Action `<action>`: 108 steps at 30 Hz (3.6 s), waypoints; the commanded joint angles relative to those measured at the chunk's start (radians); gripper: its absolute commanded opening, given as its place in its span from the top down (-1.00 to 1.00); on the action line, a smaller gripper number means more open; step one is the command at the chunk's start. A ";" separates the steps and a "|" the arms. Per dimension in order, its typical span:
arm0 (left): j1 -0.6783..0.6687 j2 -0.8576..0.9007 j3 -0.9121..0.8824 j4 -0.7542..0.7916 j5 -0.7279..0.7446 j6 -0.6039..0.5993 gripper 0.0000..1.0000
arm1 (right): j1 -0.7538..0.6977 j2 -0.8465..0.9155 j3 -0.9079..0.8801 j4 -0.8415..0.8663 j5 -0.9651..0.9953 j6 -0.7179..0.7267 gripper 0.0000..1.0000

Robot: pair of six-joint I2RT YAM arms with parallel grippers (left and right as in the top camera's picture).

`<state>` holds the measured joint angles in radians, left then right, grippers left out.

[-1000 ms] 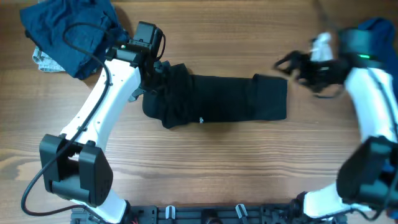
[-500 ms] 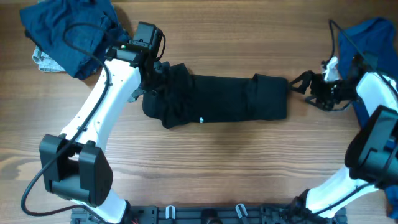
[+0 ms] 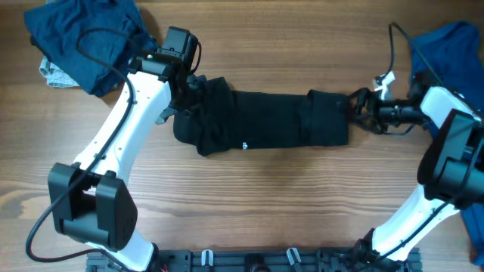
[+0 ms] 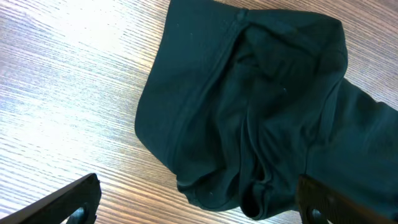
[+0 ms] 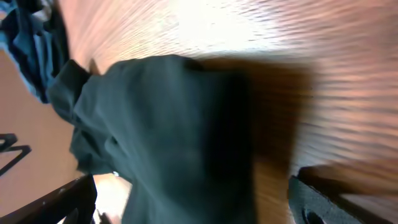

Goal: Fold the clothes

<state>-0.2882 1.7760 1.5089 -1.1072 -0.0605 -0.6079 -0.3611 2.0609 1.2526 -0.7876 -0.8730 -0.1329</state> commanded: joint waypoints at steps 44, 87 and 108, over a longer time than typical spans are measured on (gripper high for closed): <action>-0.002 0.005 -0.007 -0.004 0.000 0.002 -1.00 | 0.082 -0.175 0.187 -0.188 0.671 0.140 0.91; -0.002 0.005 -0.007 -0.012 0.000 0.002 -0.99 | 0.450 -0.211 0.346 -0.318 0.513 0.239 -0.02; -0.002 0.005 -0.007 0.010 0.000 0.002 -1.00 | 0.423 -0.093 -0.026 -0.042 0.167 0.149 0.86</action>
<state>-0.2882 1.7760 1.5082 -1.0988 -0.0608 -0.6079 0.0582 1.9007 1.2366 -0.8726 -0.6113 0.0242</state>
